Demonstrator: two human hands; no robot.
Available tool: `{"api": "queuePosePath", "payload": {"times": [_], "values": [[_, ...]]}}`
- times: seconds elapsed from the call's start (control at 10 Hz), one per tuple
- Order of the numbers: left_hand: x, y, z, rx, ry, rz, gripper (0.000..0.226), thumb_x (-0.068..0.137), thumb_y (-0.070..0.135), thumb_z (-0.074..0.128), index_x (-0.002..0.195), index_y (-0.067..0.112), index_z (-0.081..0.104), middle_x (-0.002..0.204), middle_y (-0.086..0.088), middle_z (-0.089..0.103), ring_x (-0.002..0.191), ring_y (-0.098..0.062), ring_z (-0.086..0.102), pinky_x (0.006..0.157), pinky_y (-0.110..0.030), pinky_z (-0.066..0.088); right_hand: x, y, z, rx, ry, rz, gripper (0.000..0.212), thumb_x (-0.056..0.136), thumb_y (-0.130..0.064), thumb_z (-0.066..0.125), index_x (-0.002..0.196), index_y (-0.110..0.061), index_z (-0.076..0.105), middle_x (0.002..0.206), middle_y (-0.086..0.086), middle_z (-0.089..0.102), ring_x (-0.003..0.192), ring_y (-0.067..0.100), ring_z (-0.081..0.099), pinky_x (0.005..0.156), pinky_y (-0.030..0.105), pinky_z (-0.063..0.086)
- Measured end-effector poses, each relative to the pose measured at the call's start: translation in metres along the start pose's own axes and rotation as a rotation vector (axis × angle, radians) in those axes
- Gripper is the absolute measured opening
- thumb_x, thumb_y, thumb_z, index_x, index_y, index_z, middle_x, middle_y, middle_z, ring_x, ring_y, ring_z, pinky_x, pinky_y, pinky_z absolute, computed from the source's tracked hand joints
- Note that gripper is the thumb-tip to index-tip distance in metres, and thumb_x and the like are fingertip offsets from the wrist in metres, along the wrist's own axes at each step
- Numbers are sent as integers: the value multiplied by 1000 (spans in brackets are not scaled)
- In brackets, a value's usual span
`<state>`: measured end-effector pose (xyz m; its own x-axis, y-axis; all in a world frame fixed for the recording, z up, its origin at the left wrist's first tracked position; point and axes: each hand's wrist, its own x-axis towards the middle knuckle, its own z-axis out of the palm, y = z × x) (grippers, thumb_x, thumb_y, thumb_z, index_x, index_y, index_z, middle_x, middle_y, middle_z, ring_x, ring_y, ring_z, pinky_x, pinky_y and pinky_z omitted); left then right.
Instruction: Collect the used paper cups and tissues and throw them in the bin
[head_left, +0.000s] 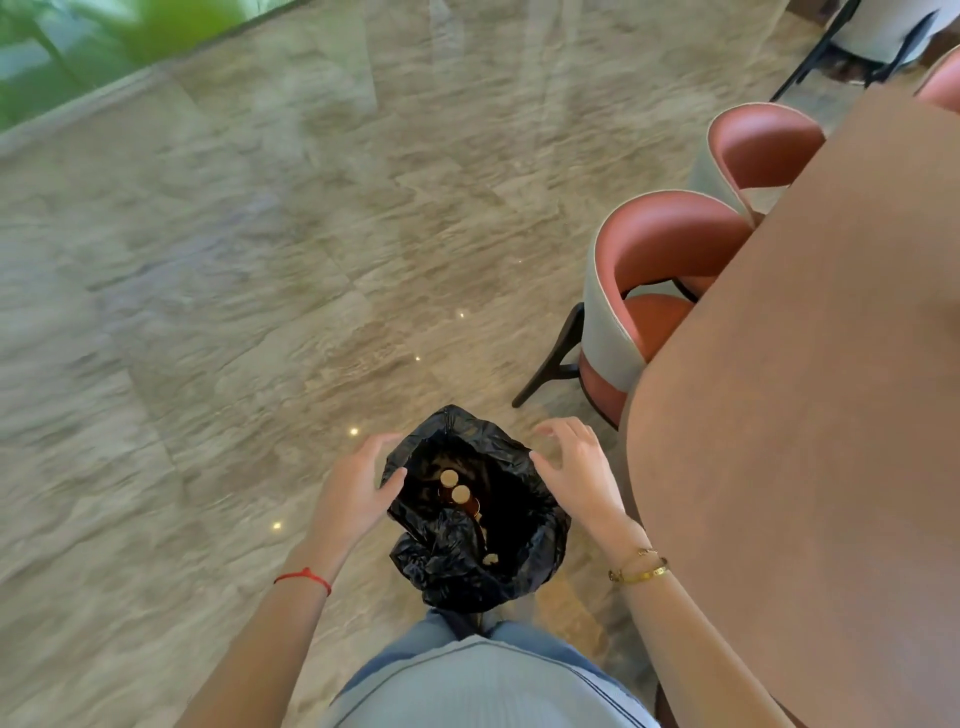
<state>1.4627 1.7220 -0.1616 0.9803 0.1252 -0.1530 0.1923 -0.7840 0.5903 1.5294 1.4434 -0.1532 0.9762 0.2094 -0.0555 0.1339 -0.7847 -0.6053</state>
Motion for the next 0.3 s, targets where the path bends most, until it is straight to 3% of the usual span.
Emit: {"api": "queuePosePath", "payload": {"times": [0.1,0.2,0.3], "values": [[-27,15,-6,20,45,8,44,92,36,58,134,29,48,126,4,61,78,-9,52,74,-32,50,-15,-1,-14,10,6,-53,31,89,-27,62,119,-20,59,121,-5,56,116,11,46,95,22,39],[-64,33,-10,23,106,24,44,92,36,59,134,28,48,140,9,51,94,-14,62,85,-28,50,-40,-3,-30,17,8,-112,30,89,-26,62,119,-20,59,121,-5,56,116,12,47,97,24,41],[-99,47,-11,-10,199,21,44,92,34,59,134,29,48,141,7,50,84,-12,57,82,-28,49,-63,-1,-42,42,39,-161,30,89,-26,62,119,-21,59,119,-6,57,114,12,47,97,25,42]]}}
